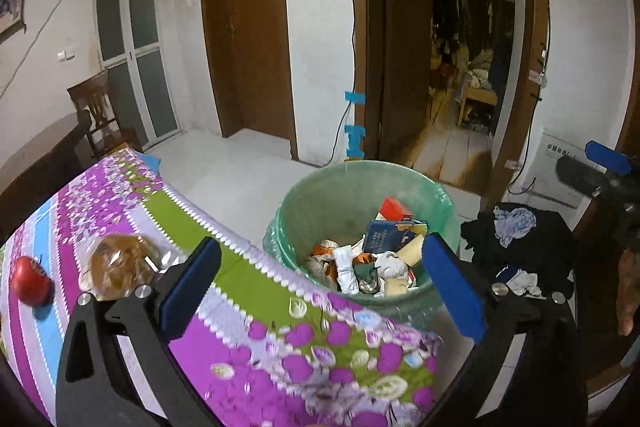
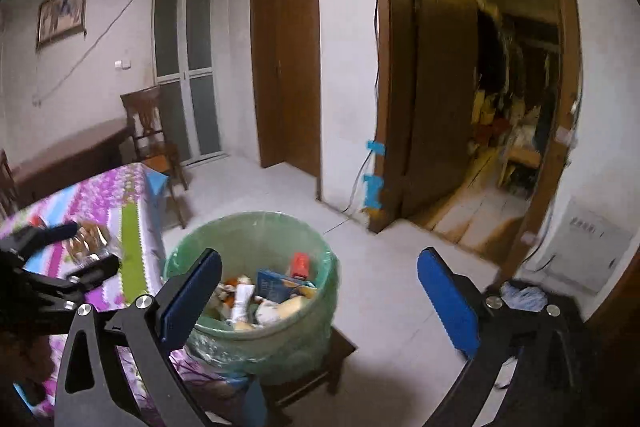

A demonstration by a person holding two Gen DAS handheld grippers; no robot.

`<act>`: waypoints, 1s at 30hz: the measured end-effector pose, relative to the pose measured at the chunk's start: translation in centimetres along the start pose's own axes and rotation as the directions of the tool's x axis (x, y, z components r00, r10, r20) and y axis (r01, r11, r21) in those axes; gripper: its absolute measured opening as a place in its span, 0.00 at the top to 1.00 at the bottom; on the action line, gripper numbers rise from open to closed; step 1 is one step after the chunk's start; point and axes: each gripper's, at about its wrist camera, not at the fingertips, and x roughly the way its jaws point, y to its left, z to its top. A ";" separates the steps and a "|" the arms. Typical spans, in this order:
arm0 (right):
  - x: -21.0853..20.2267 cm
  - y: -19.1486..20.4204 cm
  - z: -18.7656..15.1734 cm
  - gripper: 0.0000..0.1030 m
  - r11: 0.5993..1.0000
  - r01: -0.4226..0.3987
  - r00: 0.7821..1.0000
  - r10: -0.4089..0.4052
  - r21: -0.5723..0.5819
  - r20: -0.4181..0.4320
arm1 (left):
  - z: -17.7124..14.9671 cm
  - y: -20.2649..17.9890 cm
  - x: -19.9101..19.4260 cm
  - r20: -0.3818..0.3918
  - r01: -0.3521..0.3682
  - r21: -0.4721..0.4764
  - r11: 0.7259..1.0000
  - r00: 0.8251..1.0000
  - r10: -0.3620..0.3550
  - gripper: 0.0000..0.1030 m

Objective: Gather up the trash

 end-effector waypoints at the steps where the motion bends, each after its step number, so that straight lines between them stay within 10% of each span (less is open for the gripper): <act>1: -1.0 0.5 -0.6 0.05 1.000 0.025 0.999 -0.025 -0.012 0.039 | -0.3 0.0 -0.5 0.008 -0.003 0.000 1.000 1.000 0.003 0.06; 30: -1.8 1.0 -4.4 0.05 0.993 0.106 0.994 -0.103 -0.058 0.043 | -3.6 -3.7 -2.9 0.084 0.029 0.106 0.994 0.996 -0.038 0.06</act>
